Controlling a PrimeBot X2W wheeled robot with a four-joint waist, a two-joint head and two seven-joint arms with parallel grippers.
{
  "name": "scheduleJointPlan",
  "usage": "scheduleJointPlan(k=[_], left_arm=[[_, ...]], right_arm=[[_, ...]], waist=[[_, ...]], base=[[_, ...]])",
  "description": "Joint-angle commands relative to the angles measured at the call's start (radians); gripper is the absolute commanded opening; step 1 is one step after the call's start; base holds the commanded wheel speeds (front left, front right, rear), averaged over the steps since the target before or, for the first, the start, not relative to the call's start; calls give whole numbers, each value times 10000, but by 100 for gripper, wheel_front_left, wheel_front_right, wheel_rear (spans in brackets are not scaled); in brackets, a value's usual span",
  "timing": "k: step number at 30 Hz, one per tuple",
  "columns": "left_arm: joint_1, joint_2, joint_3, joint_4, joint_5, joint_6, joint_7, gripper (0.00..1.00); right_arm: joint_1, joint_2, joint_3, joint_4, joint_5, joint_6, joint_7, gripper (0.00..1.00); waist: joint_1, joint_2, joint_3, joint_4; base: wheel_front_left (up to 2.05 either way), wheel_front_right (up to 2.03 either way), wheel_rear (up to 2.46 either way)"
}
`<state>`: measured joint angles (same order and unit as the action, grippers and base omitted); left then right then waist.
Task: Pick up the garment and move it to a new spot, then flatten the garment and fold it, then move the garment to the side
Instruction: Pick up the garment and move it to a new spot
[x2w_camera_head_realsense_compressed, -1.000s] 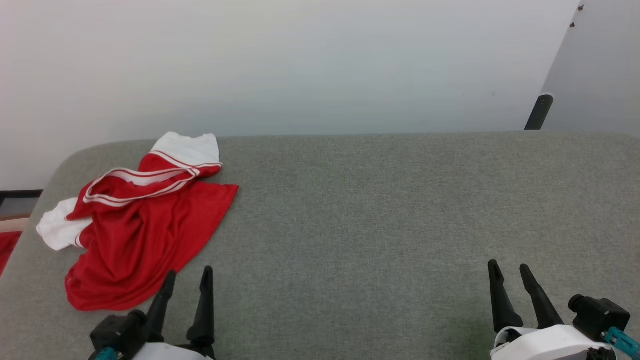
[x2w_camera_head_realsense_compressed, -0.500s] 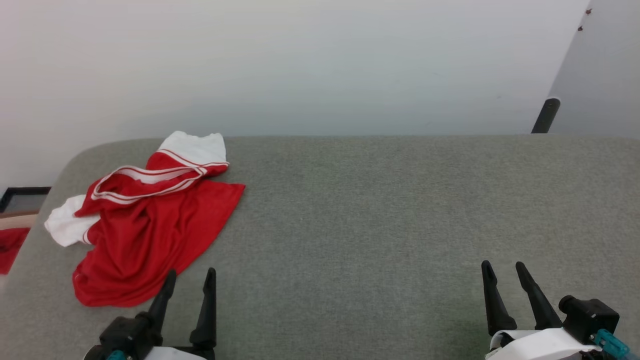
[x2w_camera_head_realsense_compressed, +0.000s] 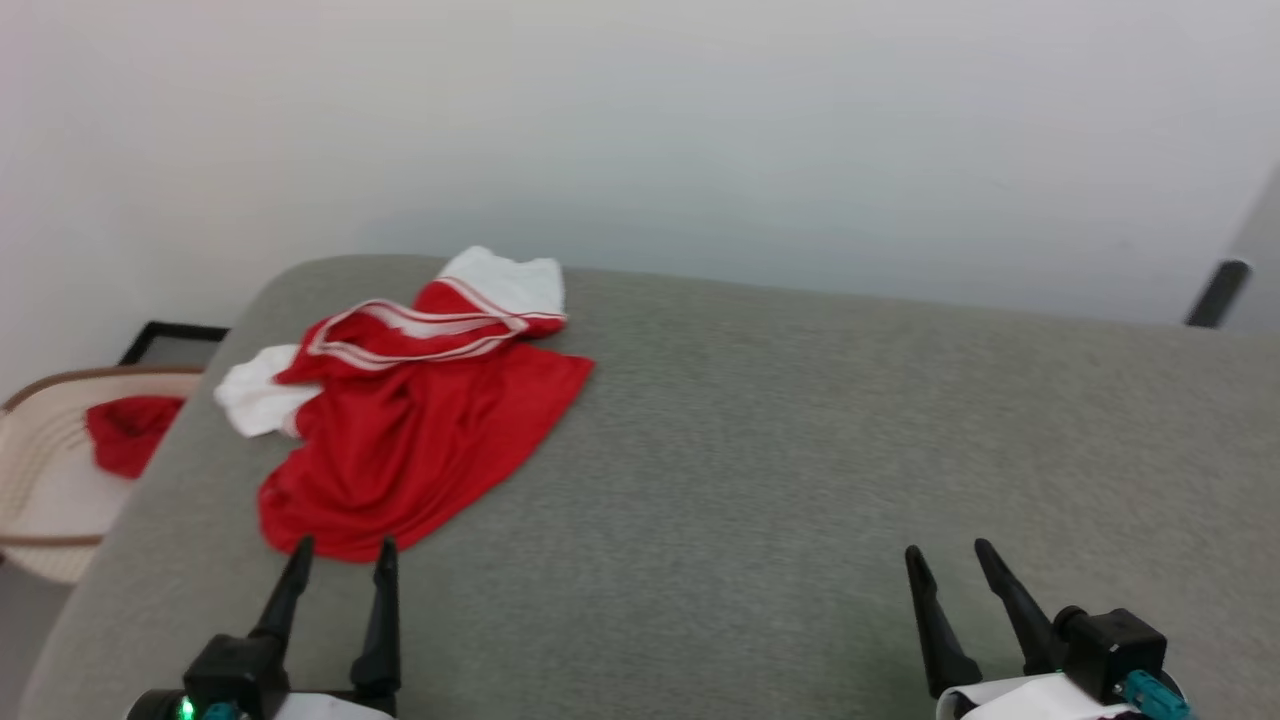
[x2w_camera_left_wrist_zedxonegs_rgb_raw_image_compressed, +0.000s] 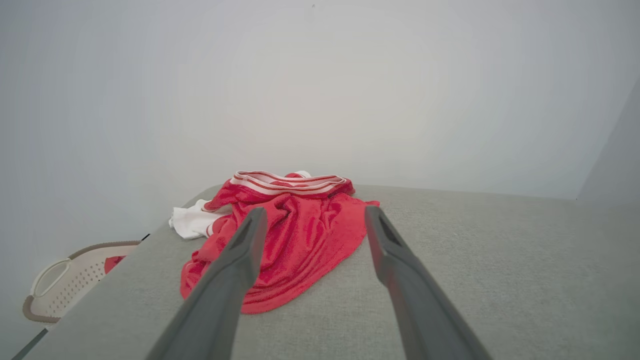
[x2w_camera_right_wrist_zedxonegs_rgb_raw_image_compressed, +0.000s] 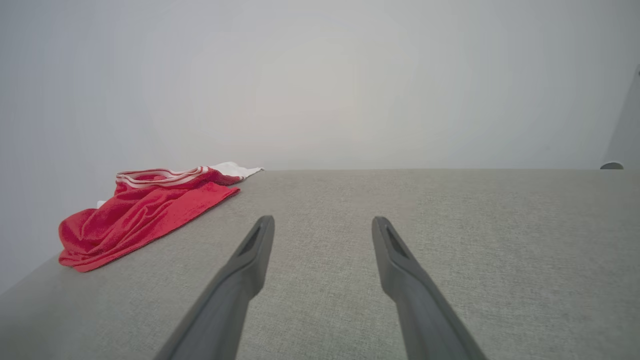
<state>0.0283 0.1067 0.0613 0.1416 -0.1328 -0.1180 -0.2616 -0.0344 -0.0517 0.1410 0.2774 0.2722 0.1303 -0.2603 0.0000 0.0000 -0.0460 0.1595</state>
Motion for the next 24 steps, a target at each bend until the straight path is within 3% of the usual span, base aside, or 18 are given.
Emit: scheduleJointPlan(k=[1, 8, 13, 19, 24], left_arm=[[58, 8, 54, -12, 59, 38, -40, 100], [196, 35, 453, -90, 221, 145, -22, 100], [294, -40, 584, -74, 124, 134, -22, 100], [-345, 17, 525, 273, -413, 11, 180, 100], [-1634, 395, 498, 248, -1551, -91, 1551, 100]], right_arm=[[-58, 22, 57, 25, -74, 7, -50, 100], [-190, 24, 538, 252, 132, 6, -46, 100], [-264, 22, 754, 364, 226, 6, -49, 100], [-380, 10, 792, 412, 108, 6, -40, 100], [-668, -66, 709, 228, -102, 6, 75, 100]], waist=[[0, 0, -238, 731], [0, 0, -481, 1766], [0, 0, -533, 2145], [0, 0, -247, 2022], [0, 0, 470, 1480]], base=[[0, 0, 0], [0, 0, 0], [0, 0, 0], [0, 0, 0], [0, 0, 0]])
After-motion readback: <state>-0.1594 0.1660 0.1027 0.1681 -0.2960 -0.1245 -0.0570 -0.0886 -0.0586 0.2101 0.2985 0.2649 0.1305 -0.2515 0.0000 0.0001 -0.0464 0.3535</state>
